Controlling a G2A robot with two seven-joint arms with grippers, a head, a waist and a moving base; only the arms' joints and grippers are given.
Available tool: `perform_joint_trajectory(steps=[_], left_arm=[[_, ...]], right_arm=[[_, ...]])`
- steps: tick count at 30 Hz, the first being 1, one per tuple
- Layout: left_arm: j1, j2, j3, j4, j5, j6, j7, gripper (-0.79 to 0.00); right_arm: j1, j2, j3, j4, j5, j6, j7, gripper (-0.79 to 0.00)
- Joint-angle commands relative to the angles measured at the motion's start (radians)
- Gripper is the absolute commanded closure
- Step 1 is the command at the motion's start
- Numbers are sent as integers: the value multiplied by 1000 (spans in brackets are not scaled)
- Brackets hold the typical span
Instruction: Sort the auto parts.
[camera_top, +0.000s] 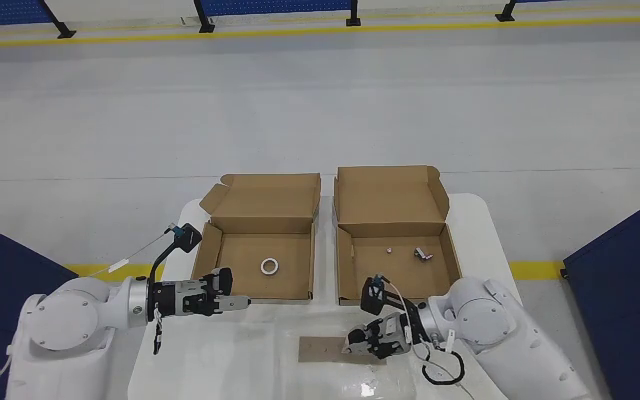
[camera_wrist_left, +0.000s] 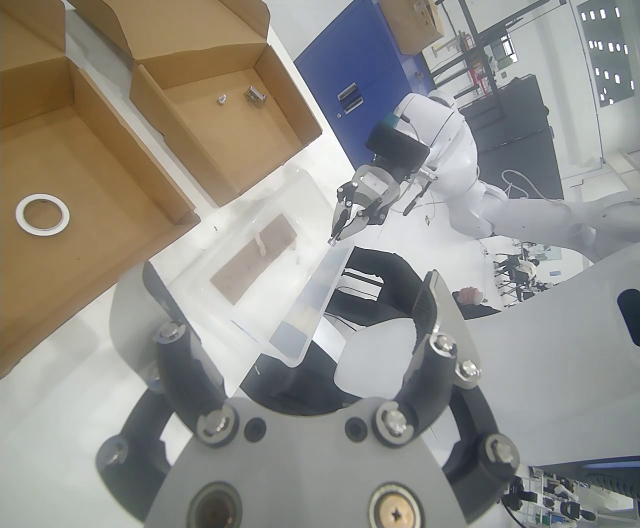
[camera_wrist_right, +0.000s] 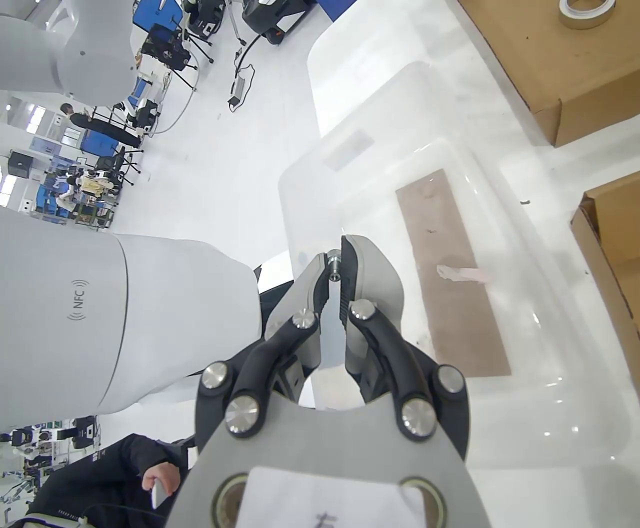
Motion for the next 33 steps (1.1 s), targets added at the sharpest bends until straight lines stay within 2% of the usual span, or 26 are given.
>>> perform_joint_trajectory(steps=[1, 7, 19, 33], left_arm=[[0, 0, 0, 0, 0, 0, 0, -785], [0, 0, 0, 0, 0, 0, 0, -785], [0, 0, 0, 0, 0, 0, 0, -785], [0, 0, 0, 0, 0, 0, 0, -785]], right_arm=[[0, 0, 0, 0, 0, 0, 0, 0], [-7, 2, 8, 17, 57, -19, -21, 0], [57, 86, -22, 54, 481, 16, 17, 0], [61, 88, -24, 57, 487, 17, 17, 0]])
